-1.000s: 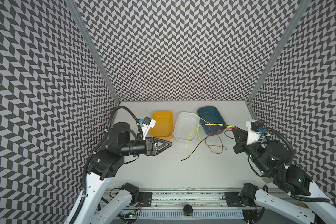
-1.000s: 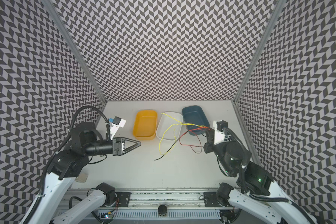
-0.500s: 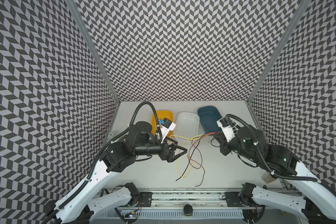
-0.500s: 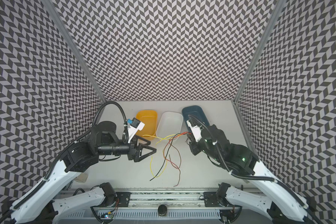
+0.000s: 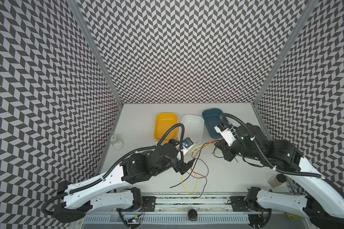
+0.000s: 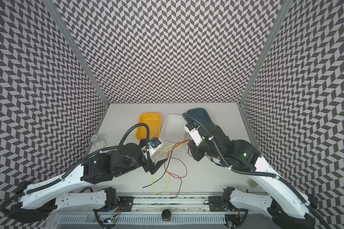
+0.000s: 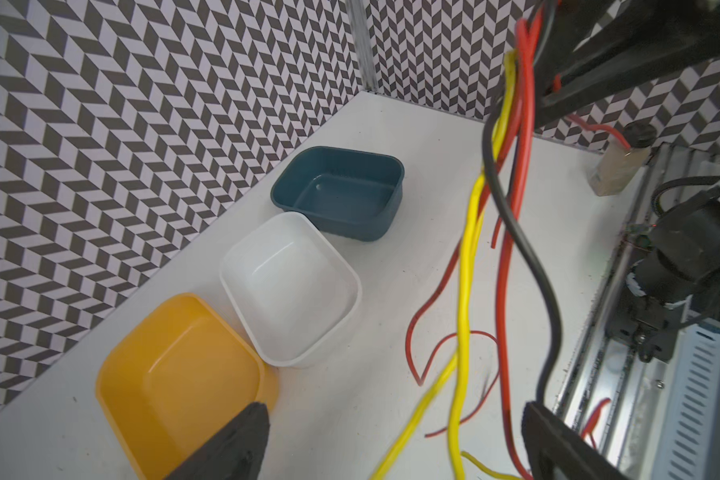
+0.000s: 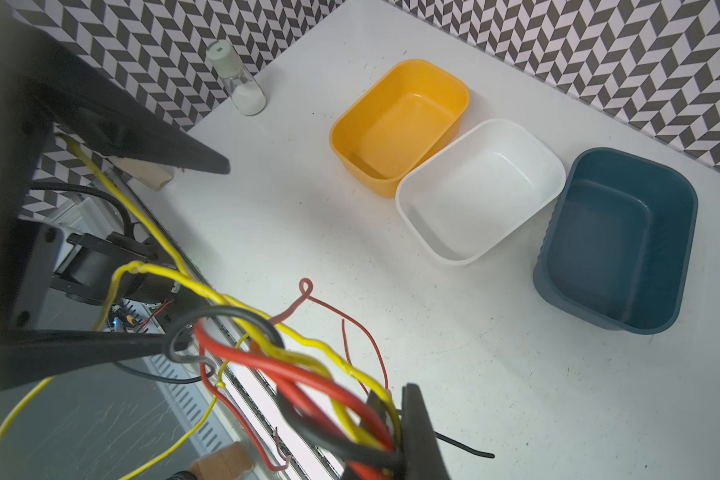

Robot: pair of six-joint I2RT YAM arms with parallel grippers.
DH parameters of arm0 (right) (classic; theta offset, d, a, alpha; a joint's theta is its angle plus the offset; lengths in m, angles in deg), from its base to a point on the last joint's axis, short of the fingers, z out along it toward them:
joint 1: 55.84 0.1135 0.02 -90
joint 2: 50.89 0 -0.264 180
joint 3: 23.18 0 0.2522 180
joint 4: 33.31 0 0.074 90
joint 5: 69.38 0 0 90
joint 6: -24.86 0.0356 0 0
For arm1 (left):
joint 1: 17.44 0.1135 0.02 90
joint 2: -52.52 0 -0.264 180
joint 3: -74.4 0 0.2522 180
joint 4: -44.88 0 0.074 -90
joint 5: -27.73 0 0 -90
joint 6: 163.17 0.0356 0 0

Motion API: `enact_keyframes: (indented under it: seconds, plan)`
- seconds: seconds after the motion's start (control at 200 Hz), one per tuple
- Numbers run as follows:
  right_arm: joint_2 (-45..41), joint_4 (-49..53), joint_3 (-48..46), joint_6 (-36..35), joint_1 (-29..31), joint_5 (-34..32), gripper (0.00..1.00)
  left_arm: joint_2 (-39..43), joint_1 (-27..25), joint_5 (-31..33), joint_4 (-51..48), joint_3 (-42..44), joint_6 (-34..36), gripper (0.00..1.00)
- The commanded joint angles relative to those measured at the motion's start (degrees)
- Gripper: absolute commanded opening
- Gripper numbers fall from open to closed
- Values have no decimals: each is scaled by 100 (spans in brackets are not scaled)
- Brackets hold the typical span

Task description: Untangle the cables

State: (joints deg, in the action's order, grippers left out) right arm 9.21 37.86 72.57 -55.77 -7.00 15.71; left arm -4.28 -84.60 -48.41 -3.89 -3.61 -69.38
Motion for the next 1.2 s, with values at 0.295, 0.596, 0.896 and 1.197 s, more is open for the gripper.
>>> enact_keyframes:
  seconds: [0.295, 0.596, 0.896, 1.197]
  plan:
    - [371, -87, 222, 29, -143, -282, 0, -513, -162, -430, 502, -517, 260, 99]
    - [494, -142, 356, -124, -255, -416, 0, -730, -197, 205, 9, -788, 295, 99]
    - [339, -404, 332, -93, -261, 347, 0, -1143, -166, 1108, -104, -917, 346, 100]
    - [81, -395, 177, -158, -252, 674, 0, -1431, 210, 1436, -397, -1268, -21, 92]
